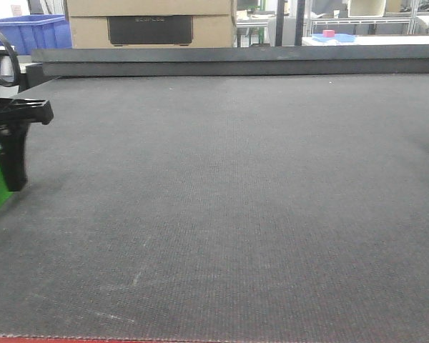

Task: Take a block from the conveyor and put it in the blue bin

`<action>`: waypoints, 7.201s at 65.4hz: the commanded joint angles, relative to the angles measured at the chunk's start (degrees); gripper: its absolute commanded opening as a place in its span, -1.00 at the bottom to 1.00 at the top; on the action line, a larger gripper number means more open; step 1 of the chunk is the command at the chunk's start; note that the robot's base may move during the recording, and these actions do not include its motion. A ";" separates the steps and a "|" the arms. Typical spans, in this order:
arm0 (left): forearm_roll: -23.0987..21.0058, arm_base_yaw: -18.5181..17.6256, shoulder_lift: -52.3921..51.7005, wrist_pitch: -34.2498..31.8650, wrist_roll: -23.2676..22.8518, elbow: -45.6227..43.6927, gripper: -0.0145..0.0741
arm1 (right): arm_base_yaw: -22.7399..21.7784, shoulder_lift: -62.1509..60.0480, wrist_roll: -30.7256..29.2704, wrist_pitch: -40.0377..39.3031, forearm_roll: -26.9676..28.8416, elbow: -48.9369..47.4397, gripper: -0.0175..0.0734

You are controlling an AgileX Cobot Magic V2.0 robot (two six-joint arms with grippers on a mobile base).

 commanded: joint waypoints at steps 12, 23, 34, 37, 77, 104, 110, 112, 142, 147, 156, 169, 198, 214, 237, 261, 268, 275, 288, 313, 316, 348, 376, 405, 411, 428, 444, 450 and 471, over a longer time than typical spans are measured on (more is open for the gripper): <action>1.15 -0.34 -0.86 2.28 -0.81 -0.34 -0.92 | -0.22 -3.04 -0.93 -0.99 -0.26 -0.44 -0.97; 1.06 -1.28 -5.47 1.15 6.72 0.03 -0.92 | -0.22 -9.58 -5.18 -5.61 -0.22 0.98 -0.97; 1.06 -3.98 -13.77 -7.23 10.78 4.07 -0.92 | -0.22 -16.66 -6.71 -14.36 -0.22 7.67 -0.97; 0.71 -4.64 -15.77 -10.45 10.78 6.00 -0.92 | -0.22 -18.91 -7.31 -16.45 -0.22 10.40 -0.97; -5.50 -1.85 -42.57 -46.60 8.67 33.25 -0.92 | 0.53 -51.72 -9.44 -42.87 0.49 40.62 -0.97; 4.18 6.94 -59.60 -45.70 9.27 34.06 -0.92 | 11.29 -67.01 -9.44 -44.09 8.49 40.62 -0.97; 4.21 6.94 -64.14 -44.82 9.27 34.06 -0.92 | 11.80 -68.81 -9.44 -44.65 8.49 40.62 -0.97; 4.06 6.94 -65.46 -43.85 9.27 34.06 -0.92 | 11.80 -69.32 -9.44 -45.39 8.49 40.62 -0.97; 2.94 6.94 -76.92 -35.83 9.27 34.06 -0.92 | 11.80 -70.95 -9.44 -51.96 6.66 40.62 -0.97; 2.94 6.94 -77.30 -35.88 9.27 34.06 -0.92 | 11.80 -70.95 -9.44 -52.12 6.66 40.62 -0.97; 1.14 6.94 -77.33 -35.88 9.27 34.06 -0.92 | 11.80 -70.95 -9.44 -51.77 6.66 40.62 -0.97; 0.56 6.94 -77.33 -35.88 9.27 34.06 -0.92 | 11.80 -70.95 -9.44 -51.77 6.66 40.62 -0.97; 0.56 6.94 -77.33 -35.88 9.27 34.06 -0.92 | 11.80 -70.95 -9.44 -51.86 6.66 40.62 -0.97; 0.56 6.94 -77.33 -35.88 9.27 34.06 -0.92 | 11.80 -70.95 -9.44 -51.86 6.66 40.62 -0.97; 0.56 6.94 -77.33 -35.88 9.27 34.06 -0.92 | 11.80 -70.95 -9.44 -51.86 6.66 40.62 -0.97; 0.56 6.94 -77.33 -35.88 9.27 34.06 -0.92 | 11.80 -70.95 -9.44 -51.86 6.66 40.62 -0.97; 0.56 6.94 -77.33 -35.88 9.27 34.06 -0.92 | 11.80 -70.95 -9.44 -51.86 6.66 40.62 -0.97; 0.56 6.94 -77.33 -35.88 9.27 34.06 -0.92 | 11.80 -70.95 -9.44 -51.86 6.66 40.62 -0.97; 0.56 6.94 -77.33 -35.88 9.27 34.06 -0.92 | 11.80 -70.95 -9.44 -51.86 6.66 40.62 -0.97; 0.56 6.94 -77.33 -35.88 9.27 34.06 -0.92 | 11.80 -70.95 -9.44 -51.86 6.66 40.62 -0.97; 0.56 6.94 -77.33 -35.88 9.27 34.06 -0.92 | 11.80 -70.95 -9.44 -51.86 6.66 40.62 -0.97; 0.56 6.94 -77.33 -35.88 9.27 34.06 -0.92 | 11.80 -70.95 -9.44 -51.86 6.66 40.62 -0.97; 0.56 6.94 -77.33 -35.88 9.27 34.06 -0.92 | 11.80 -70.95 -9.44 -51.86 6.66 40.62 -0.97; 0.56 6.94 -77.33 -35.88 9.27 34.06 -0.92 | 11.80 -70.95 -9.44 -51.96 6.66 40.62 -0.97; 0.56 6.94 -77.33 -35.88 9.27 34.06 -0.92 | 11.80 -70.95 -9.44 -51.96 6.66 40.62 -0.97; 0.56 6.94 -77.33 -35.88 9.27 34.06 -0.92 | 11.80 -70.95 -9.44 -51.96 6.66 40.62 -0.97; 0.58 6.94 -77.33 -35.98 9.27 34.06 -0.92 | 11.80 -70.95 -9.44 -52.13 6.66 40.62 -0.97; 0.58 6.94 -77.33 -35.98 9.27 34.06 -0.92 | 11.80 -70.95 -9.44 -52.24 6.66 40.62 -0.97; 0.58 6.94 -77.33 -35.98 9.27 34.06 -0.92 | 11.80 -70.95 -9.44 -52.24 6.66 40.62 -0.97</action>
